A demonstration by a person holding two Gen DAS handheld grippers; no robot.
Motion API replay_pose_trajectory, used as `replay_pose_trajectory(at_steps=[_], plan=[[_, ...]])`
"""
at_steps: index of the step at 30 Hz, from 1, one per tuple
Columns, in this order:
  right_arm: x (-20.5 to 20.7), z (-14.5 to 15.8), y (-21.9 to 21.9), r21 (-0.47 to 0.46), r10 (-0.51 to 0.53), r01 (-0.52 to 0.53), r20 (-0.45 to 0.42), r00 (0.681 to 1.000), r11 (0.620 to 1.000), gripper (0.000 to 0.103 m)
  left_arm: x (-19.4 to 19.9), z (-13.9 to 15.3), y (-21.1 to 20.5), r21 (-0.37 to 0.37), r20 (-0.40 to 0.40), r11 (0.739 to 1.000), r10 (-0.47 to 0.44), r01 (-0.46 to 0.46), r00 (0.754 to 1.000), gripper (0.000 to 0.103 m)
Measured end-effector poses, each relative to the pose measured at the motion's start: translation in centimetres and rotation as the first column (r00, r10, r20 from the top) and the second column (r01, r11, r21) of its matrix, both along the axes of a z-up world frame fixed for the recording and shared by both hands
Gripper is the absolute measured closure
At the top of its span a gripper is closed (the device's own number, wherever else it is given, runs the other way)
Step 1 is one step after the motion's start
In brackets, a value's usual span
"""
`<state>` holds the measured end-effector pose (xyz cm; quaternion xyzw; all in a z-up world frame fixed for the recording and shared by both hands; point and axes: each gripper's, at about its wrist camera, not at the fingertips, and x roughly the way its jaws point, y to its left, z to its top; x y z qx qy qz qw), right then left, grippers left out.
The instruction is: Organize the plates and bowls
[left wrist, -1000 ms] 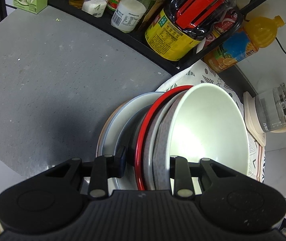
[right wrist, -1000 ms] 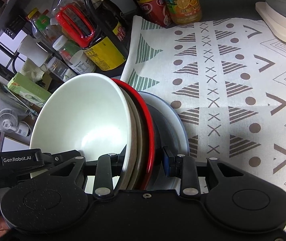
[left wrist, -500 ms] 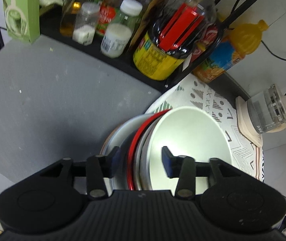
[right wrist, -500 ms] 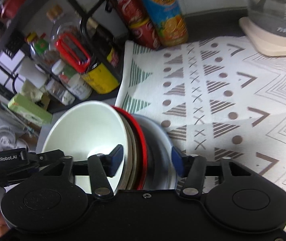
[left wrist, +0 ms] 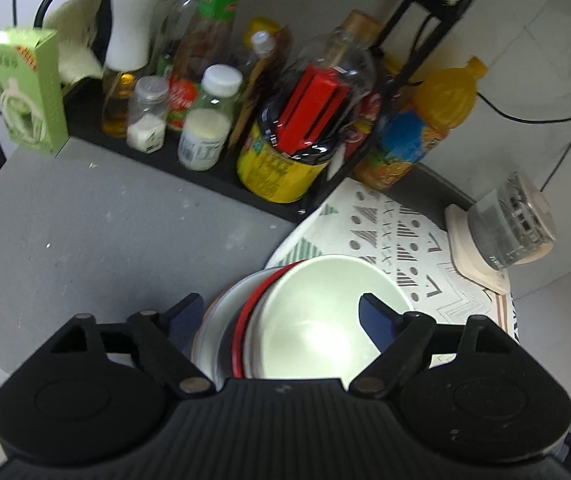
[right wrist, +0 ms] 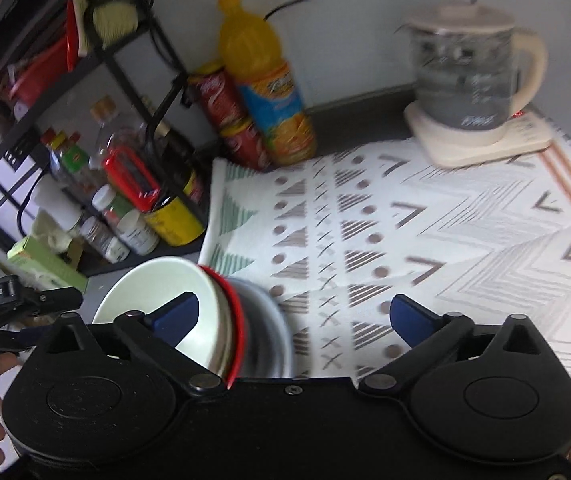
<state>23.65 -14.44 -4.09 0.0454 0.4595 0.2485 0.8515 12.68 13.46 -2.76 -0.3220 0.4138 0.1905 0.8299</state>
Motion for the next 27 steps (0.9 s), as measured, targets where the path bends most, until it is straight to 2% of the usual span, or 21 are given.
replay_pose_trajectory(at_steps=[6,11,14,18,21,27], plan=[[-1.4,2.3,-3.5,0.013,-0.057,0.056,0.078,0.995,0.998,0.0,-0.4,1.5,-2.4,0.015,0.039,0.998,-0.055,0.054,0.998,0.011],[-3.7,3.9,-6.4,0.014,-0.086,0.085,0.12,0.989,0.996,0.0,-2.5,3.1,-4.9,0.03,0.072,0.997,-0.066,0.064,0.995,0.002],[-5.2,4.5,-7.9,0.021,-0.113,0.112,0.121,0.986,0.994,0.0,-4.1,4.0,-6.4,0.024,0.068,0.997,-0.08,0.079,0.994,0.001],[-7.8,5.1,-9.9,0.03,-0.161,0.158,0.138,0.977,0.987,0.0,-6.0,4.8,-8.5,0.06,0.054,0.992,-0.119,0.115,0.991,0.001],[-9.6,5.5,-10.9,0.004,-0.139,0.141,0.168,0.976,0.99,0.0,-7.6,5.3,-9.8,0.059,0.075,0.99,-0.129,0.124,0.989,0.001],[-12.5,6.2,-13.0,-0.016,-0.183,0.19,0.209,0.961,0.982,0.0,-10.3,6.0,-12.0,0.075,0.095,0.986,-0.154,0.147,0.984,0.001]])
